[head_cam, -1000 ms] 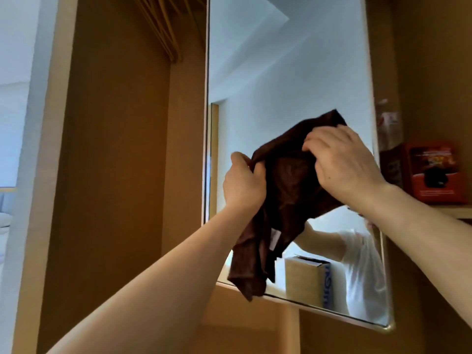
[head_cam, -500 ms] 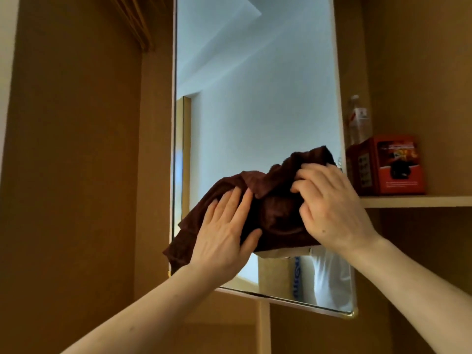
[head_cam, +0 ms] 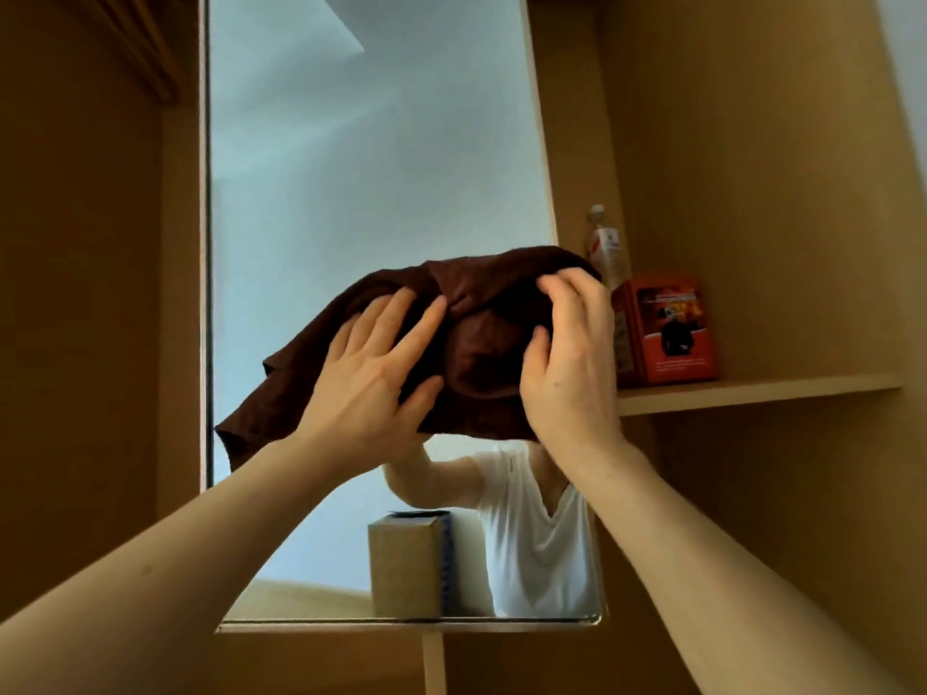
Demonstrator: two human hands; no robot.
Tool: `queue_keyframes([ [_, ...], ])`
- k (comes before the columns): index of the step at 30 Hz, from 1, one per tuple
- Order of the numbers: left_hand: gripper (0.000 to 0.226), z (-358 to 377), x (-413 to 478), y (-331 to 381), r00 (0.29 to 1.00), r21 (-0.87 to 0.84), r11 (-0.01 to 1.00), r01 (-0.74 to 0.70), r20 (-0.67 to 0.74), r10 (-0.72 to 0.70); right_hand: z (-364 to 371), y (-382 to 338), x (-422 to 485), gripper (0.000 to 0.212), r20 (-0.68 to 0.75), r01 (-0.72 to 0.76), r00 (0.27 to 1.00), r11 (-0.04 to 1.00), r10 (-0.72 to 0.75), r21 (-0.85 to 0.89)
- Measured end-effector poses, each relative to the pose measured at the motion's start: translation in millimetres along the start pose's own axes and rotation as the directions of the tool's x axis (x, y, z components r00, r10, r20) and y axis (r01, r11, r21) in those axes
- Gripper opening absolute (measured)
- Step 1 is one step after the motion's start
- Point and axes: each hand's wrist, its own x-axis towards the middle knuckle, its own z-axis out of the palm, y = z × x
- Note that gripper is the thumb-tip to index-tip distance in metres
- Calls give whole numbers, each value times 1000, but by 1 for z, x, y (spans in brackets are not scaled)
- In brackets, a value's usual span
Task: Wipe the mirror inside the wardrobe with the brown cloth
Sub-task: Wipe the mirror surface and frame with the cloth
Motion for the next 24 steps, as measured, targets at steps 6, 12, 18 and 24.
queue_keyframes([
  [6,64,18,-56,15,982,59,980,-189,21,188,-24,1,-96,40,46,-142,989,990,142,7],
  [12,63,29,-96,27,912,91,917,-388,180,368,-54,0,-200,64,143,-246,956,965,258,-91],
  [18,66,16,-71,23,914,78,921,-383,180,364,-54,0,-143,57,159,-400,907,916,390,36],
  [24,72,-7,1,15,989,128,981,-146,52,141,-37,-6,-21,47,200,-180,962,983,184,-35],
])
